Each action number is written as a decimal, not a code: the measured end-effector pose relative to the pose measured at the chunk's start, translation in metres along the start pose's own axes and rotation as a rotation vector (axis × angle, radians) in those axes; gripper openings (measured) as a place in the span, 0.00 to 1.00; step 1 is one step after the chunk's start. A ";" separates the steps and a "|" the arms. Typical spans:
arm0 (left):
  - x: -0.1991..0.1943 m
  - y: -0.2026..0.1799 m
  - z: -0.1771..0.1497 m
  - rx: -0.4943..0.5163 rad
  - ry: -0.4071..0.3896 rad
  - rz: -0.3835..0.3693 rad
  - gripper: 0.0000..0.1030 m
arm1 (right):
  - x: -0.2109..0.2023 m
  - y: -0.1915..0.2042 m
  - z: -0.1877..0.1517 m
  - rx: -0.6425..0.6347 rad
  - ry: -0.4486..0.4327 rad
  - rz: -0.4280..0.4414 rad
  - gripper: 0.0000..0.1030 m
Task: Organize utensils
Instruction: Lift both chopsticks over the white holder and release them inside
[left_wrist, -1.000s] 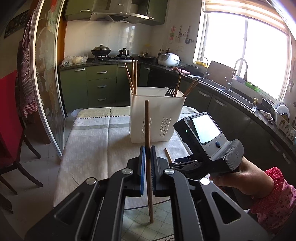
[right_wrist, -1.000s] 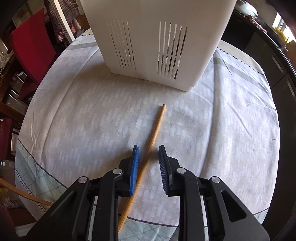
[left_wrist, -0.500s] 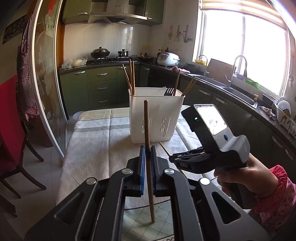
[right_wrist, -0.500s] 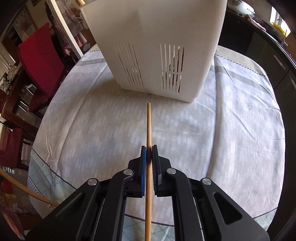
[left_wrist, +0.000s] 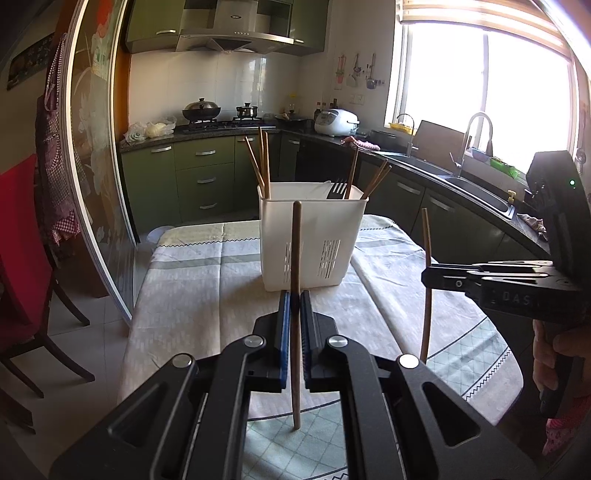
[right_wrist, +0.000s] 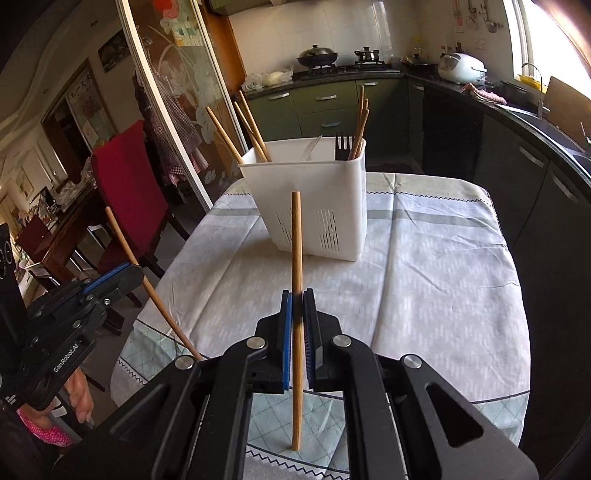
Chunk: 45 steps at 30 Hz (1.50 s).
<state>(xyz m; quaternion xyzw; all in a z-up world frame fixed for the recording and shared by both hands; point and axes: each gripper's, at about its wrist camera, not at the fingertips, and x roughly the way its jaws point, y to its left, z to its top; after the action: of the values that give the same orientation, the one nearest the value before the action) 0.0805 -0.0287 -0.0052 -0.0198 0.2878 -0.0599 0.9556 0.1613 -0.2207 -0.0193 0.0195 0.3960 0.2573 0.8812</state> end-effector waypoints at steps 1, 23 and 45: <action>0.000 0.000 0.000 0.001 0.000 0.001 0.05 | -0.005 -0.001 -0.001 0.002 -0.011 0.005 0.07; -0.006 0.002 0.005 0.000 -0.015 0.005 0.05 | -0.040 0.010 -0.010 -0.035 -0.066 0.014 0.07; -0.041 -0.013 0.111 0.040 -0.158 -0.060 0.05 | -0.106 0.029 0.092 -0.110 -0.253 0.035 0.07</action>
<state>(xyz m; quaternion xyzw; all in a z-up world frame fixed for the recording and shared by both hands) 0.1072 -0.0357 0.1108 -0.0141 0.2094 -0.0927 0.9733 0.1550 -0.2299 0.1242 0.0105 0.2668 0.2892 0.9193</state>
